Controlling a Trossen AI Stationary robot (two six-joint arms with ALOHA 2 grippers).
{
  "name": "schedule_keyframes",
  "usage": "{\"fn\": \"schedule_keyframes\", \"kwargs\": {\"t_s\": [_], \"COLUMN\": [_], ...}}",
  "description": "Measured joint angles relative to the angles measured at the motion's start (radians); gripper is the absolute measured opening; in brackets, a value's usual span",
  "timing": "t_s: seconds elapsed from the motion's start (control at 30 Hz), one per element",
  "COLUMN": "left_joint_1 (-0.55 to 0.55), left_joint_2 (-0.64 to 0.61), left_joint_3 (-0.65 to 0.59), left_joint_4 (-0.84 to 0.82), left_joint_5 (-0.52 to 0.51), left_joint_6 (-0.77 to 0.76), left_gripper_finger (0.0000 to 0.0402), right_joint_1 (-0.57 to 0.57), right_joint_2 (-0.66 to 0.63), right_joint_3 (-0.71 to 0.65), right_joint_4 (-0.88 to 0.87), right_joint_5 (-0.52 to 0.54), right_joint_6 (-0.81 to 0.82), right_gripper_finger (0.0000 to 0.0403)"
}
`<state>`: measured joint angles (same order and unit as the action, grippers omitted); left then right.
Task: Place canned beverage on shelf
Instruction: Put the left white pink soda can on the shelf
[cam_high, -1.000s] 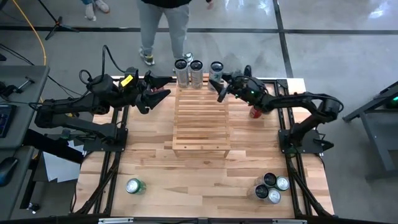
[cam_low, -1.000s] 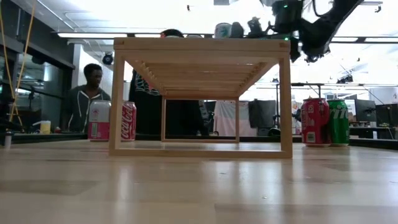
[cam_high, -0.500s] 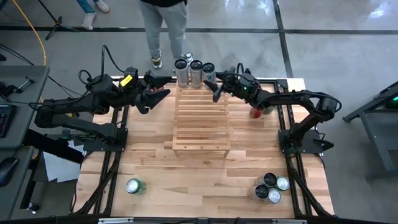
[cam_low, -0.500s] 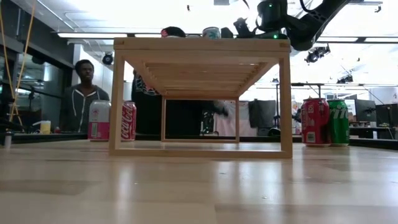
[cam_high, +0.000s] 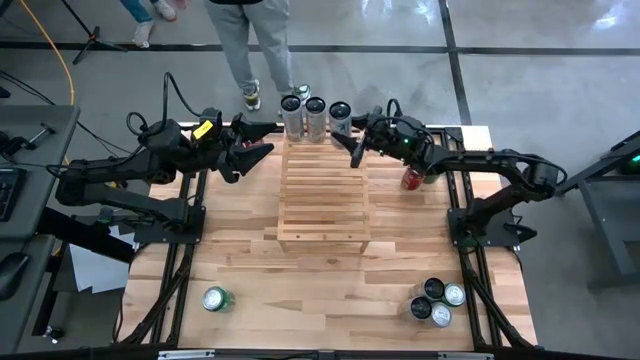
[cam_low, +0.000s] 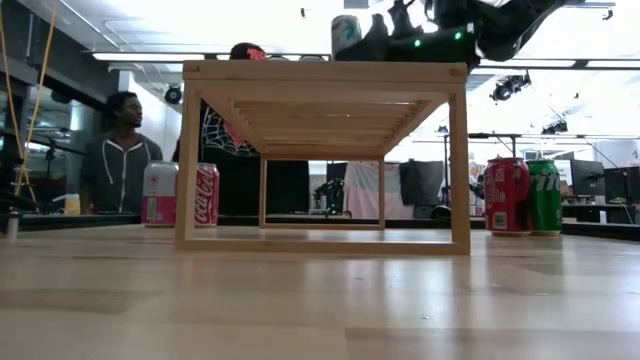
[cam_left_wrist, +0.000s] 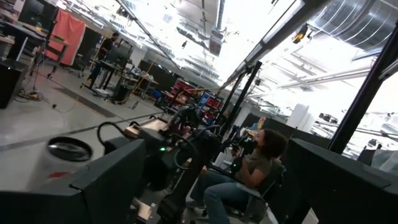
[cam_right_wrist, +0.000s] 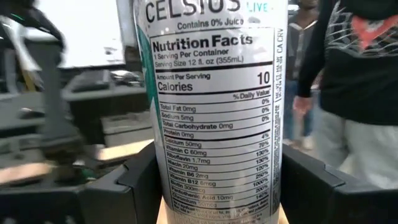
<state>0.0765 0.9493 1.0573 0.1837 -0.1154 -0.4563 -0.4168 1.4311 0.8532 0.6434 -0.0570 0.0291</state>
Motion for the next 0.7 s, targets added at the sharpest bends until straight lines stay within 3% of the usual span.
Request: {"fn": "schedule_keyframes", "kwargs": {"t_s": [0.17, 0.3, 0.47, 0.7], "left_joint_1": [0.0, 0.001, 0.001, 0.001], "left_joint_2": [0.0, 0.0, 0.0, -0.008], "left_joint_3": [0.0, 0.0, 0.0, 0.0], "left_joint_4": [0.0, 0.001, 0.002, 0.001], "left_joint_5": [0.0, 0.0, 0.0, 0.0], "left_joint_6": [0.022, 0.023, 0.022, 0.022], "left_gripper_finger": [0.0381, 0.0381, 0.0381, 0.0381], "right_joint_1": [0.102, 0.203, 0.248, 0.247], "right_joint_2": [0.01, 0.086, 0.222, 0.392], "right_joint_3": [0.0, 0.014, 0.176, 0.421], "right_joint_4": [0.053, 0.136, 0.131, -0.048], "right_joint_5": [-0.01, 0.111, 0.189, 0.291], "right_joint_6": [0.062, 0.024, 0.0, -0.036], "right_gripper_finger": [0.0236, 0.0236, 0.0236, 0.0236]}}
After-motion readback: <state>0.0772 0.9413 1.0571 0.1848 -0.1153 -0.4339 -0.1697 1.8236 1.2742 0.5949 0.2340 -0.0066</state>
